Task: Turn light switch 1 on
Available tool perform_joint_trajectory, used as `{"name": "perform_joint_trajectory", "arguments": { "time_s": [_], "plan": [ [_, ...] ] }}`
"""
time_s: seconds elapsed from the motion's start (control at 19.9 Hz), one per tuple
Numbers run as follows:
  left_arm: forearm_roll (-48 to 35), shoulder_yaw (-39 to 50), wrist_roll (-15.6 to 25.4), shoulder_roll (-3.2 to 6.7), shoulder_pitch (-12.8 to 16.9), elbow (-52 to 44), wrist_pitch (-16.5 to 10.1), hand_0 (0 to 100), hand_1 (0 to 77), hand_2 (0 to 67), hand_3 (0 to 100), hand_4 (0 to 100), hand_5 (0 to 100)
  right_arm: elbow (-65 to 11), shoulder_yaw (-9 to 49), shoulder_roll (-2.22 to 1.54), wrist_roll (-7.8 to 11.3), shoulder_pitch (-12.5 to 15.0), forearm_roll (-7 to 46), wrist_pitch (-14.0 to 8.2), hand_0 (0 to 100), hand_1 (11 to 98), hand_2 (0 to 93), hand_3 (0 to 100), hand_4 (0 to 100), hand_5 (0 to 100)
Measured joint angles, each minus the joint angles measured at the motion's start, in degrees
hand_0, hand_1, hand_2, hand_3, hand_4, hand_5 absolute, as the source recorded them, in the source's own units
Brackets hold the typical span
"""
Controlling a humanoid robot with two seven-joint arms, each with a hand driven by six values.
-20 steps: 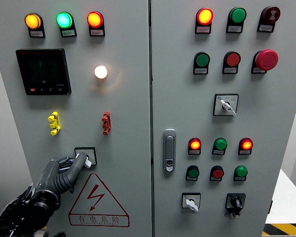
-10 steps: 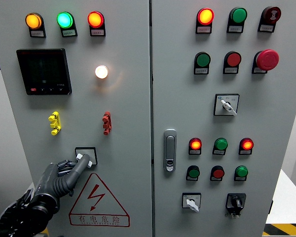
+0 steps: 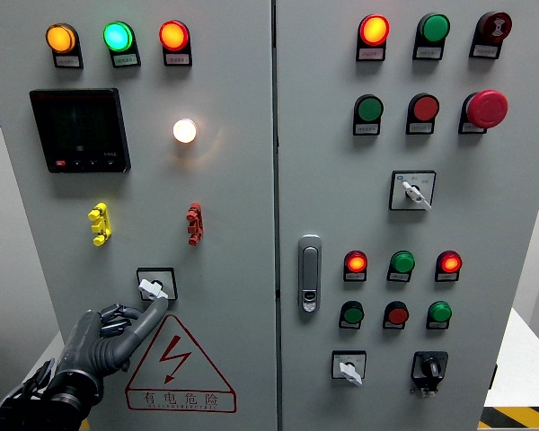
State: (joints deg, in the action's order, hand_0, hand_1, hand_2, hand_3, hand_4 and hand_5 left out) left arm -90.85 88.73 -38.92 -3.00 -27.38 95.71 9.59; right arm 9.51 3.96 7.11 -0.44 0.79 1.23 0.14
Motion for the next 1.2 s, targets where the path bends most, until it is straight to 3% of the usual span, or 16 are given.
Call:
{"name": "perform_joint_trajectory", "arguments": {
  "time_s": [0.2, 0.35, 0.4, 0.45, 0.6, 0.75, 0.95, 1.1, 1.2],
  "plan": [
    [1.2, -0.7, 4.2, 0.27, 4.3, 2.5, -0.1, 0, 54.2, 55.5, 100, 100, 95, 0.0, 0.0, 0.01, 0.00, 0.0, 0.0, 0.0, 0, 19.6, 0.0, 19, 19, 11],
    [5.8, -1.8, 7.7, 1.81, 7.1, 3.4, 0.0, 0, 51.7, 48.0, 92, 100, 91, 0.1, 0.0, 0.00, 0.00, 0.0, 0.0, 0.0, 0, 19.6, 0.0, 19, 19, 11],
    [8.1, -1.9, 8.7, 2.35, 7.9, 3.4, 0.1, 0, 51.0, 43.8, 88, 100, 86, 0.1, 0.0, -0.03, 0.00, 0.0, 0.0, 0.0, 0, 19.6, 0.0, 19, 19, 11],
    [10.6, -2.0, 9.9, 2.94, 8.9, 3.4, 0.1, 0, 49.9, 38.2, 82, 94, 78, 0.1, 0.0, -0.05, 0.00, 0.0, 0.0, 0.0, 0, 19.5, 0.0, 19, 19, 11],
    [20.6, -2.1, 15.9, 4.81, 13.4, 2.6, 0.0, 0, 47.9, 34.0, 76, 88, 70, 0.1, 0.0, -0.04, 0.00, 0.0, 0.0, 0.0, 0, 19.5, 0.0, 19, 19, 11],
    [28.9, -4.2, 23.7, 7.85, 19.2, -0.8, -1.0, 0, 45.4, 32.4, 73, 84, 67, 0.1, 0.0, 0.00, -0.01, 0.0, 0.0, 0.0, 0, 19.5, 0.0, 19, 19, 11],
    [31.6, -10.9, 34.2, 12.80, 25.9, -9.1, -1.6, 0, 40.4, 31.5, 73, 84, 68, 0.0, 0.0, 0.01, -0.01, 0.0, 0.0, 0.0, 0, 19.5, 0.0, 19, 19, 11],
    [36.5, -16.0, 39.6, 15.21, 28.3, -15.7, -1.6, 0, 39.1, 30.9, 74, 84, 68, 0.0, 0.0, -0.03, -0.01, 0.0, 0.0, 0.0, 0, 19.5, 0.0, 19, 19, 11],
    [40.5, -20.2, 42.9, 16.29, 28.8, -22.0, -1.6, 0, 38.0, 31.3, 75, 84, 68, 0.0, 0.0, -0.04, -0.01, 0.0, 0.0, 0.0, 0, 19.5, 0.0, 19, 19, 11]
  ]
}}
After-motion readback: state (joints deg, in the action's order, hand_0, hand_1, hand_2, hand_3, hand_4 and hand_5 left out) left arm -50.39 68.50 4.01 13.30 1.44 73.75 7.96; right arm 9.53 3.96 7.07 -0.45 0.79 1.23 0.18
